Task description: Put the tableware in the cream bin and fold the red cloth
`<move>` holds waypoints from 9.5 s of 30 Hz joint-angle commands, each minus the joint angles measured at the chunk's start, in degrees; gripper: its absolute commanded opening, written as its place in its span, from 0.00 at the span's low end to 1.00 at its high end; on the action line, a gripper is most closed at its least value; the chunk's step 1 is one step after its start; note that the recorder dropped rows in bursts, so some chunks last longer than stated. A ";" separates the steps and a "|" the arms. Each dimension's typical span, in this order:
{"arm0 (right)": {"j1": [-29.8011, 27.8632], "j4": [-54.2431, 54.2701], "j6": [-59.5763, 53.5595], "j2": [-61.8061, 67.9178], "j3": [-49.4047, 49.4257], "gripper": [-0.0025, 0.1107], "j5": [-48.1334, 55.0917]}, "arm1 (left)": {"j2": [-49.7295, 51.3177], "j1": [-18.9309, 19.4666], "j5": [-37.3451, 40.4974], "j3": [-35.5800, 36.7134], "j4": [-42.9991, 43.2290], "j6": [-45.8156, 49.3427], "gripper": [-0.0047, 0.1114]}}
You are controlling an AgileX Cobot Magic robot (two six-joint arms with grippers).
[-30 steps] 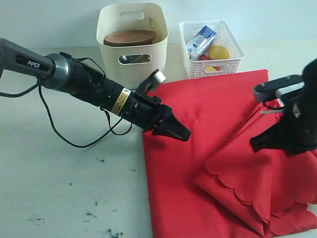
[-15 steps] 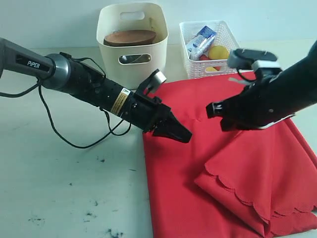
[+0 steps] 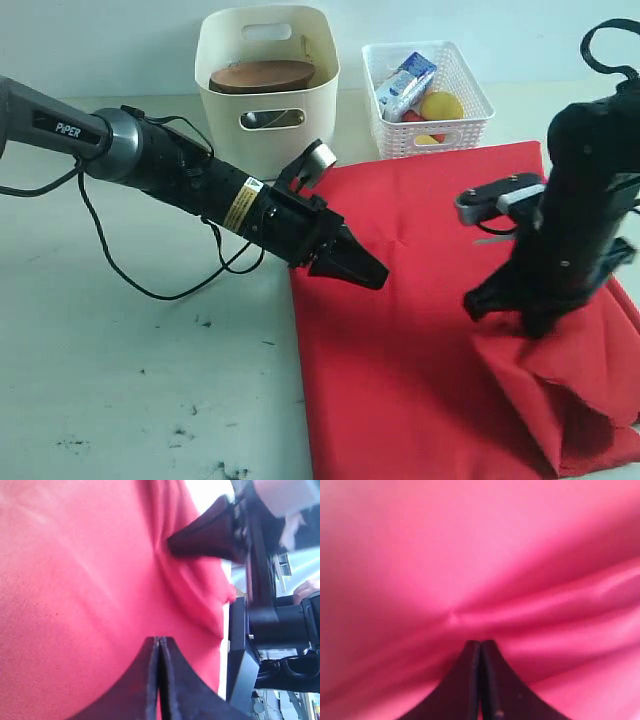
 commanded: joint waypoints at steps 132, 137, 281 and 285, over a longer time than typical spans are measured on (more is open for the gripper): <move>-30.76 -25.92 36.97 16.87 -7.43 0.02 -32.61 | -61.36 28.77 -0.84 39.08 -0.29 13.59 0.04; -25.51 -8.68 15.16 20.91 -19.11 0.02 -27.51 | -61.36 28.77 -0.84 39.08 -0.29 12.92 0.04; -28.16 7.71 15.47 -76.60 16.36 0.02 -21.39 | -136.40 33.07 83.24 82.73 -106.41 109.14 0.04; -28.16 7.71 15.47 -76.60 16.36 0.02 -21.39 | -136.40 31.13 86.30 82.73 -105.10 109.25 0.04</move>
